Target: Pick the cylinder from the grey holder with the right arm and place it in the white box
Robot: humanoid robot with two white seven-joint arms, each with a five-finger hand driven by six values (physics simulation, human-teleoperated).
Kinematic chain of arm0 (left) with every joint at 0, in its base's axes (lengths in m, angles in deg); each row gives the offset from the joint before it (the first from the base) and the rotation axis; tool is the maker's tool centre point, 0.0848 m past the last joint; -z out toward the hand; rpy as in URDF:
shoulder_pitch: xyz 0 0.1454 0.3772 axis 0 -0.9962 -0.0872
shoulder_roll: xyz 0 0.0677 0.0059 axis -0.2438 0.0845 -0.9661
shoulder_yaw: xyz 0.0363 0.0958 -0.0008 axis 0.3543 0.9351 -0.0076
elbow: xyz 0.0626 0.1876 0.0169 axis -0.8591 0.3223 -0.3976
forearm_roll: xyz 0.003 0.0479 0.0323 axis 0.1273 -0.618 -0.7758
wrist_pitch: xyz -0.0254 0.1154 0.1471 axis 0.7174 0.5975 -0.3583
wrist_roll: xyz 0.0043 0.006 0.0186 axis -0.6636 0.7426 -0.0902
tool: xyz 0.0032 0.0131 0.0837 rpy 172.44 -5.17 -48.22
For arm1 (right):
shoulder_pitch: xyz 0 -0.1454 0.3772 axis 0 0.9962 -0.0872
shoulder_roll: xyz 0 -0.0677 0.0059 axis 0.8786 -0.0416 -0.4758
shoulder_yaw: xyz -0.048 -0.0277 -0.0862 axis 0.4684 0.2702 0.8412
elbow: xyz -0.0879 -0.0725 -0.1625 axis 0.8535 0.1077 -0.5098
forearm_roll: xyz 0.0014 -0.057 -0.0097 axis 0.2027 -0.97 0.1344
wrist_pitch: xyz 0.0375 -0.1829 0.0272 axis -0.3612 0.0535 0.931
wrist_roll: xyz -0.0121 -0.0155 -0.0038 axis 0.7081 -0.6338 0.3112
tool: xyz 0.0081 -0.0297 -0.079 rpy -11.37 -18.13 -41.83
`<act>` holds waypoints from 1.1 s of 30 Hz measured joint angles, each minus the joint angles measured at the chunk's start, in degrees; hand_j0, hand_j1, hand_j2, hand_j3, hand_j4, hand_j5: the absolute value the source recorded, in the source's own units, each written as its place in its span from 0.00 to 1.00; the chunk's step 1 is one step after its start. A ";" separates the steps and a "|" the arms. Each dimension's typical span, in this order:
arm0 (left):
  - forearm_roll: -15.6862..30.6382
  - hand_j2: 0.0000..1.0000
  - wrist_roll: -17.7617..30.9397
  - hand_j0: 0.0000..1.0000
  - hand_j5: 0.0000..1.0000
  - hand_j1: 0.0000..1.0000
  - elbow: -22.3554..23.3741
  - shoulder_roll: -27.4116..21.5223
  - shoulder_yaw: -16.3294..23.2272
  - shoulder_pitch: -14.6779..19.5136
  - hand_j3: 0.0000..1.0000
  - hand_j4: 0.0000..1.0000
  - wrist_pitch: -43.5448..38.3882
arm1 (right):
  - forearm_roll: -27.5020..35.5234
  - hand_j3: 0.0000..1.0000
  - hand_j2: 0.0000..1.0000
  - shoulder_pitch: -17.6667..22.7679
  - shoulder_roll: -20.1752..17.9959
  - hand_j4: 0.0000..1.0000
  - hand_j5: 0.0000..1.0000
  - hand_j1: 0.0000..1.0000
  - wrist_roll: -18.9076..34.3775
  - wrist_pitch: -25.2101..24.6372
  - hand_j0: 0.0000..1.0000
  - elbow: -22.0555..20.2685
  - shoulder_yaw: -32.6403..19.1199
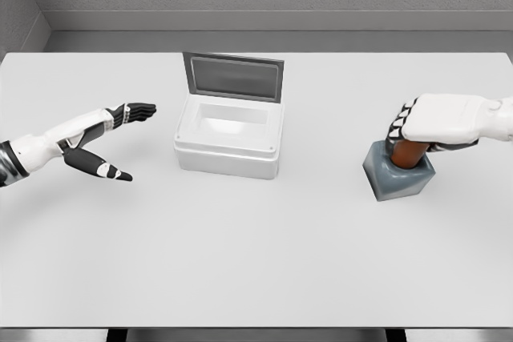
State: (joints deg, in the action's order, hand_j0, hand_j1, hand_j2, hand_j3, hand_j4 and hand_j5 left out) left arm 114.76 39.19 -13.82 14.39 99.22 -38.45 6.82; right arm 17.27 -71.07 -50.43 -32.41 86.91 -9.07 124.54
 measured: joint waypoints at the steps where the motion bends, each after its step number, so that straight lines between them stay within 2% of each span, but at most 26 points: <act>1: -0.01 1.00 0.05 1.00 1.00 1.00 0.00 0.00 -0.01 0.00 1.00 1.00 0.00 | -0.32 0.20 0.20 0.00 -0.05 0.20 0.20 0.20 0.07 0.18 0.20 0.01 0.01; 9: -0.02 1.00 0.18 1.00 1.00 1.00 -0.01 -0.01 -0.02 0.00 1.00 1.00 0.00 | -1.74 0.20 0.20 -0.79 -0.42 0.20 0.20 0.20 0.34 1.06 0.20 0.12 -0.18; 13: -0.02 1.00 0.19 1.00 1.00 1.00 -0.02 -0.01 -0.03 0.00 1.00 1.00 0.00 | -1.80 0.20 0.20 -1.05 -0.55 0.20 0.20 0.20 0.41 1.32 0.20 0.35 -3.47; 16: -0.02 1.00 0.26 1.00 1.00 1.00 -0.02 -0.01 -0.03 0.00 1.00 1.00 0.00 | -2.35 0.20 0.20 -3.42 0.01 0.20 0.20 0.20 0.55 1.67 0.20 0.38 -5.22; 17: -0.02 1.00 0.34 1.00 1.00 1.00 -0.02 -0.02 -0.03 0.00 1.00 1.00 -0.01 | -3.79 0.20 0.20 -4.29 0.75 0.20 0.20 0.20 0.95 2.42 0.20 0.43 -5.36; 25: 0.02 1.00 0.59 1.00 1.00 1.00 -0.02 -0.02 -0.03 0.09 1.00 1.00 0.00 | -1.96 0.20 0.20 -7.29 8.72 0.20 0.20 0.20 0.47 1.46 0.20 0.35 -5.59; 33: 0.04 1.00 0.62 1.00 1.00 1.00 -0.02 -0.02 -0.02 0.09 1.00 1.00 0.00 | -2.70 0.20 0.20 -11.60 19.57 0.20 0.20 0.20 0.47 1.50 0.20 1.40 -0.50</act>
State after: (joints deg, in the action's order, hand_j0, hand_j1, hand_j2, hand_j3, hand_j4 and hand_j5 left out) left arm 114.80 39.81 -13.84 14.37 99.20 -38.36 6.81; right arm 14.57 -82.67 -30.86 -31.94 88.41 -7.67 124.04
